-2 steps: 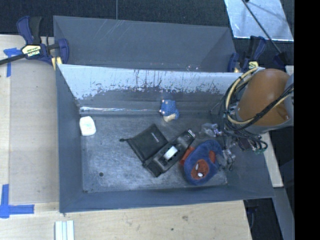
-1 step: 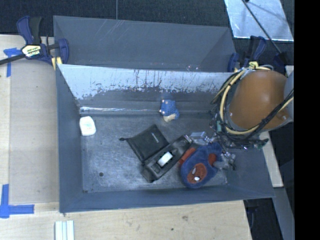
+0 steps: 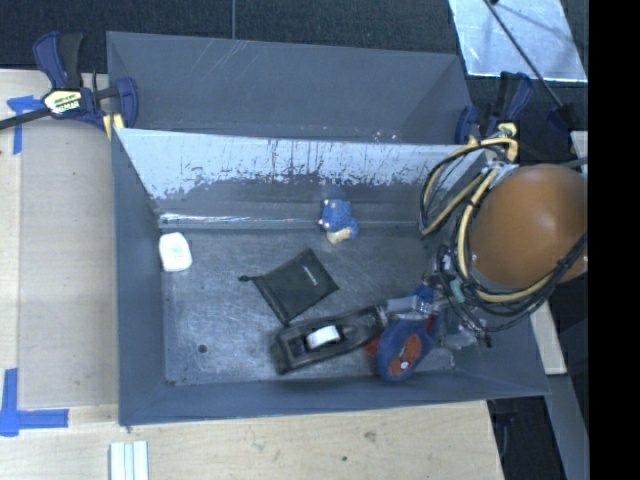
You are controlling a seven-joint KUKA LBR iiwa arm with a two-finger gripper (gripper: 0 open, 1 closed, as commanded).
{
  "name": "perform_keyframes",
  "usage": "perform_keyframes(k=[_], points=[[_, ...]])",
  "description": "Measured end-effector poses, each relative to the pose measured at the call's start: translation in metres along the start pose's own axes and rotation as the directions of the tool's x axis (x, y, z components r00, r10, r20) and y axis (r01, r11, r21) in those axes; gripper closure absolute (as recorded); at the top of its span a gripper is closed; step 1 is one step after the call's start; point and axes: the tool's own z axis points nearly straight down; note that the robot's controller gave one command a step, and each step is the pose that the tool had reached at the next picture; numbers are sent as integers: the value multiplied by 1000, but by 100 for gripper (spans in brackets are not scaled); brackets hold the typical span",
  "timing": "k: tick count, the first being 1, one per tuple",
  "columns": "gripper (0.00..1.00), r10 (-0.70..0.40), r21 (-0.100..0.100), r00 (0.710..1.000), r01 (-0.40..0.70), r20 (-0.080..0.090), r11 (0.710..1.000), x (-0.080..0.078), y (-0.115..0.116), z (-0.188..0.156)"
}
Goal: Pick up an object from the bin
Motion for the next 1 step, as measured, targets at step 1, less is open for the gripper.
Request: perform_keyframes(k=[1], points=[[0, 69, 4, 998, -69, 3, 998, 2, -6, 32]])
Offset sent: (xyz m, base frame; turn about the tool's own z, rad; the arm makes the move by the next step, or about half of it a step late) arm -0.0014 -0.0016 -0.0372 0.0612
